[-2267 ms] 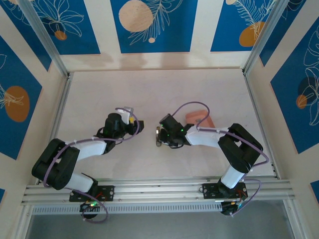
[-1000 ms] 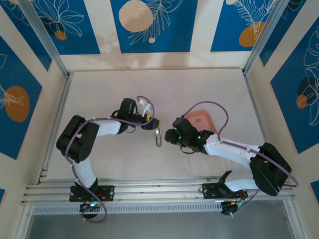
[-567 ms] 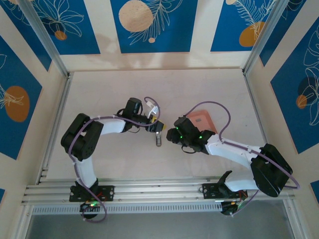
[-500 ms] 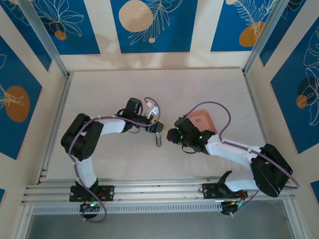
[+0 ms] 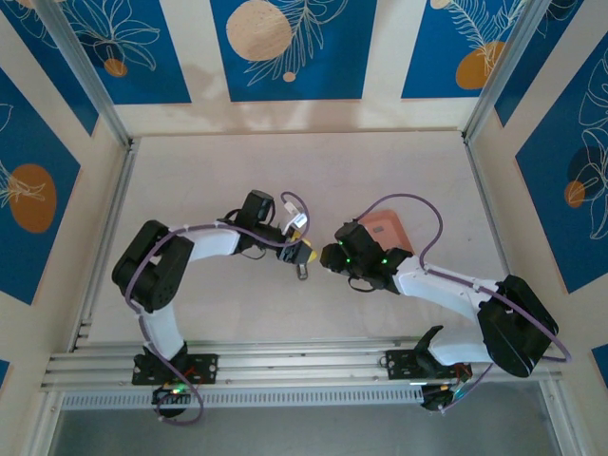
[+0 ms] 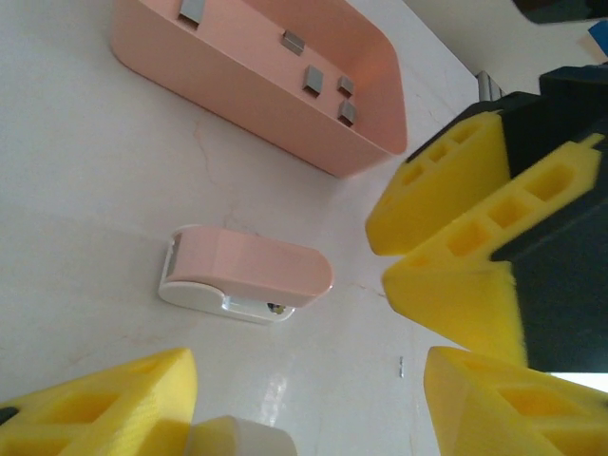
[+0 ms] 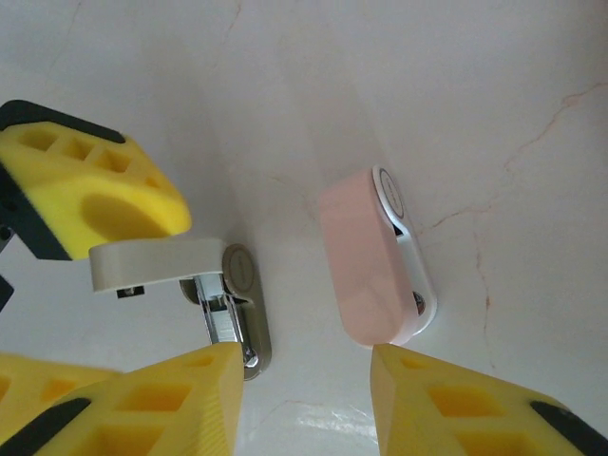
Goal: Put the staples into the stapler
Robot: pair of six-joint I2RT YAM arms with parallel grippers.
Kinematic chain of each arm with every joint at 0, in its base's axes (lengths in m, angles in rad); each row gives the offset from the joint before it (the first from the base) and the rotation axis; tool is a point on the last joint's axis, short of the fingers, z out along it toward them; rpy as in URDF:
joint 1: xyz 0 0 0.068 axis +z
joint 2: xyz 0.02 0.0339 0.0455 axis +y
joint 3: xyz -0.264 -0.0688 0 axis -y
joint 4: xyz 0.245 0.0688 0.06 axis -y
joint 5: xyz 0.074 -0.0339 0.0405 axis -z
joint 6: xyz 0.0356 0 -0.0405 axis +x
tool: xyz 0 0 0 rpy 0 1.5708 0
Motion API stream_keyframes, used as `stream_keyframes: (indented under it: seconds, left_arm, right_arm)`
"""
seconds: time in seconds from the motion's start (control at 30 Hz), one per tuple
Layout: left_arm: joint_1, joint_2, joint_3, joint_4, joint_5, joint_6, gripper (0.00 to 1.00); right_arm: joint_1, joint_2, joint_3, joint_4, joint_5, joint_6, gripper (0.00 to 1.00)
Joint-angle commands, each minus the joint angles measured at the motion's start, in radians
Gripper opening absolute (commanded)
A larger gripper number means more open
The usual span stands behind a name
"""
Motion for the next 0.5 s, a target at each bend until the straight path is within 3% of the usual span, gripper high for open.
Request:
stream_keyframes:
  seconds: [0.0,0.47]
  left_arm:
    - [-0.017,-0.044,-0.015,-0.071,0.036,0.059,0.64]
    - [-0.020,-0.087,-0.056,-0.072,0.031,0.032,0.64]
  right_arm:
    - [-0.005,0.003,-0.017,0.026,-0.015,0.005,0.41]
    - [-0.008,0.064,0.017,0.073,-0.070,-0.012,0.41]
